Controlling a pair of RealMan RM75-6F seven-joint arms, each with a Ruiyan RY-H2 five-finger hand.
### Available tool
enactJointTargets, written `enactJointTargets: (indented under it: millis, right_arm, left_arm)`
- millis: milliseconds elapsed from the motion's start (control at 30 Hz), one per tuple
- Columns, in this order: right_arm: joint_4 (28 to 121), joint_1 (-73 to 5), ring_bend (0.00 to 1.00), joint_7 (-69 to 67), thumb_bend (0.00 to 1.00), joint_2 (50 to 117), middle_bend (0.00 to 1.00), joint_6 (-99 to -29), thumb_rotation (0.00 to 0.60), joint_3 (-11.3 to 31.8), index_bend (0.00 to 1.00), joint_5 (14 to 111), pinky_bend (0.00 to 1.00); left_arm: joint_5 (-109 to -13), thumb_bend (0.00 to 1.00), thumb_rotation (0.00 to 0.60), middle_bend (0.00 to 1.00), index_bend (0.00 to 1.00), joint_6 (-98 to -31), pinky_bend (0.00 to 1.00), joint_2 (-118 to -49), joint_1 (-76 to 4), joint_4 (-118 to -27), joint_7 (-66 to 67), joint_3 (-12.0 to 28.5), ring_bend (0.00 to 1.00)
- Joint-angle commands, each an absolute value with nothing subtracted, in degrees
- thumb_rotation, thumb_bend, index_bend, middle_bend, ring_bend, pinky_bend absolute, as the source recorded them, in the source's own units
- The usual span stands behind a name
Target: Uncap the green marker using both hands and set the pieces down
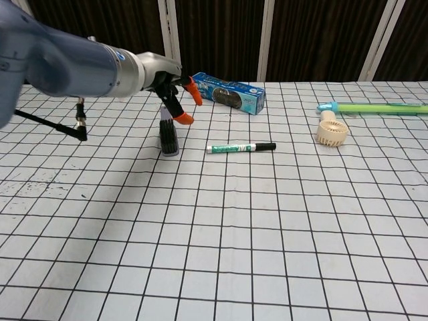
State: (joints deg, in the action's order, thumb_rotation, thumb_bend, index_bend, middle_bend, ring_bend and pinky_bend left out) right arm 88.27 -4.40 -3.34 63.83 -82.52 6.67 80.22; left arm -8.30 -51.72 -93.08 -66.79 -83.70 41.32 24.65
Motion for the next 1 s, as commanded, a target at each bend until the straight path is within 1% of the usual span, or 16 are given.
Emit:
enactJointTargets:
  millis: [33, 300, 500, 667, 800, 1000]
  right_arm:
    - [88.12, -4.34, 0.06, -3.32, 0.18, 63.91, 0.08, -82.52, 0.600, 6.63, 0.03, 80.11, 0.04]
    - [86.89, -4.69, 0.06, -3.30, 0.18, 65.08, 0.08, -81.34, 0.600, 6.30, 0.02, 79.70, 0.03]
    - [85.20, -5.08, 0.06, -3.83, 0.18, 66.24, 0.08, -80.31, 0.600, 6.20, 0.03, 79.32, 0.04]
    - [83.97, -5.16, 0.06, -4.60, 0.18, 66.74, 0.08, -80.02, 0.600, 6.17, 0.02, 79.23, 0.04]
    - [83.30, -4.99, 0.06, -5.20, 0.18, 66.87, 0.08, -80.02, 0.600, 6.09, 0.02, 79.14, 0.03]
    - [82.15, -4.71, 0.06, -6.24, 0.18, 67.21, 0.08, -79.91, 0.600, 5.91, 0.02, 78.98, 0.04]
  left_arm:
    - [-6.43, 0.49, 0.600, 0.00, 0.28, -52.61, 0.00, -98.56, -71.11, -76.47, 44.37, 22.42, 0.00]
    - [-7.52, 0.48, 0.600, 0.00, 0.30, -53.85, 0.00, -105.94, -74.54, -66.67, 44.07, 23.29, 0.00]
    - [-6.95, 0.48, 0.600, 0.00, 0.32, -53.18, 0.00, -109.45, -76.67, -61.81, 46.12, 23.81, 0.00]
    - [-6.11, 0.48, 0.600, 0.00, 0.35, -53.76, 0.00, -112.65, -78.80, -57.61, 48.61, 24.86, 0.00]
    - [-6.57, 0.48, 0.600, 0.01, 0.36, -54.68, 0.00, -115.00, -79.89, -54.47, 49.39, 25.83, 0.00]
    - [-7.37, 0.48, 0.600, 0.00, 0.36, -53.97, 0.00, -117.98, -80.94, -49.53, 51.35, 26.80, 0.00]
